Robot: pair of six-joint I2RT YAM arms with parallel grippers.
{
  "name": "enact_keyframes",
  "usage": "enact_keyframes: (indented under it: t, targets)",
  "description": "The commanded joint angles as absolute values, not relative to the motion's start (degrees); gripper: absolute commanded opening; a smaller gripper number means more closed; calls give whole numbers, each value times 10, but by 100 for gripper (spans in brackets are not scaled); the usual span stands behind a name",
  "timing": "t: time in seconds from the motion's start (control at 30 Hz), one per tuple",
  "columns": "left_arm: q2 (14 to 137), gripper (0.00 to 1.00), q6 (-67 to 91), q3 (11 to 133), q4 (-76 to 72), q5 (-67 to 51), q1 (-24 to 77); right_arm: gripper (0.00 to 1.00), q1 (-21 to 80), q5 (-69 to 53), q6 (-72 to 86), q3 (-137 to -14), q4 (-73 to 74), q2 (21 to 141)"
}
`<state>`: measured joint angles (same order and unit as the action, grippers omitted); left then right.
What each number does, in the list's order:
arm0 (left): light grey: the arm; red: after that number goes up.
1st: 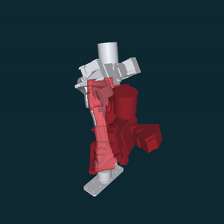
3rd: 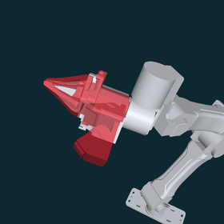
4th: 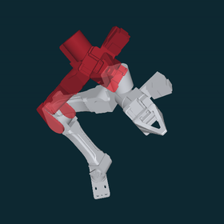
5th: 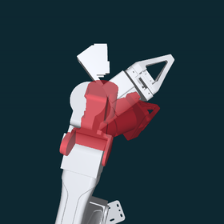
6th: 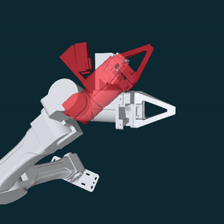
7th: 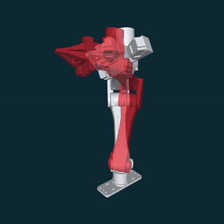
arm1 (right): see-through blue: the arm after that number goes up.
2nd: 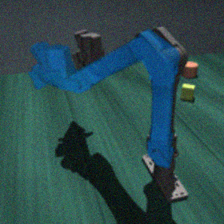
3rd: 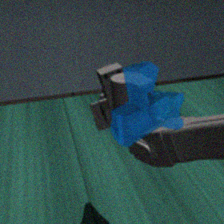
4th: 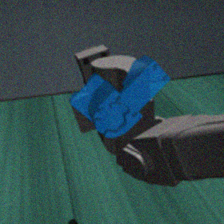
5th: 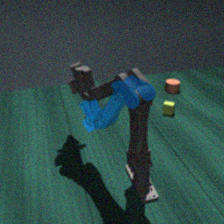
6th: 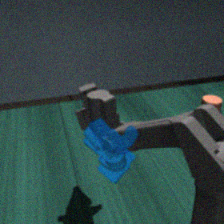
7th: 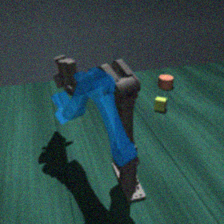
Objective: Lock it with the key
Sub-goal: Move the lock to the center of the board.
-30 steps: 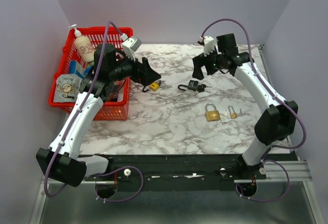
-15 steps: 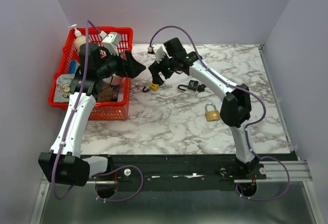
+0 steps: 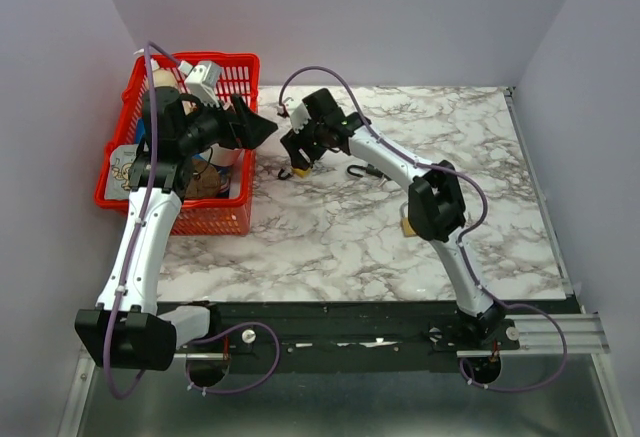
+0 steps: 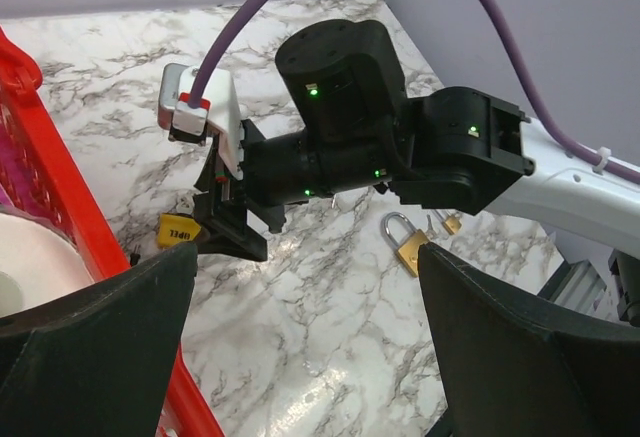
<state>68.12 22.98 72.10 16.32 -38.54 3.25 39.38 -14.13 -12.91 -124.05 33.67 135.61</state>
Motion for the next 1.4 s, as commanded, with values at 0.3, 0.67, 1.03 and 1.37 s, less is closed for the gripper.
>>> enact_keyframes:
  t: [0.3, 0.67, 1.03, 1.37]
  targets:
    - [664, 99, 239, 707, 155, -407, 16, 73, 404, -97, -129, -1264, 308, 1413]
    - [663, 99, 240, 703, 155, -411, 7, 65, 412, -72, -143, -1253, 326, 1420]
    - [656, 99, 236, 712, 163, -412, 4, 55, 422, -50, -161, -1258, 348, 1432]
    - [650, 99, 236, 711, 163, -414, 4, 34, 421, -46, -137, -1188, 353, 1378]
